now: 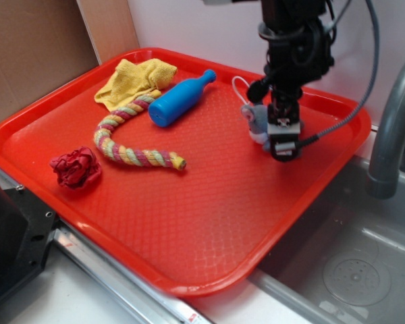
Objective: Grab the gray animal.
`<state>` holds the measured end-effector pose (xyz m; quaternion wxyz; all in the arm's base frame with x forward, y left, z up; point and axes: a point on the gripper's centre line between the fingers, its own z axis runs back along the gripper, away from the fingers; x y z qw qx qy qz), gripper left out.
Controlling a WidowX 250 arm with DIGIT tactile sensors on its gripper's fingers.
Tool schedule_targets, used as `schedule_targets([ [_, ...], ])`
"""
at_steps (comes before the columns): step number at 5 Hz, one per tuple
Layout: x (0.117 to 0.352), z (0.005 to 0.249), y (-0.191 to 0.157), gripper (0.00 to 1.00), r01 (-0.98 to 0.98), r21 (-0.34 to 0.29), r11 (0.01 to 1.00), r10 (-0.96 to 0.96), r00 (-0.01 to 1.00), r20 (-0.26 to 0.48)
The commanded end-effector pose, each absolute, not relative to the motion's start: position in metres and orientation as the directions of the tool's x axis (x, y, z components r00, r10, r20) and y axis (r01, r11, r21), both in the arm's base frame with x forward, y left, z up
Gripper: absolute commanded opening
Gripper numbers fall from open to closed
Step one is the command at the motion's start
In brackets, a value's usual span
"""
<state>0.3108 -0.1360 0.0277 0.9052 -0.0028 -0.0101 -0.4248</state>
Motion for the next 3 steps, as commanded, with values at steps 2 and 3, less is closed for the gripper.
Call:
schedule_targets([
  [2, 0.311, 0.032, -0.131, 0.0, 0.749, -0.003, 0.662, -0.748, 0.661, 0.052],
  [3, 0.306, 0.054, -0.123, 0.0, 0.695, 0.004, 0.719, -0.694, 0.719, 0.026],
])
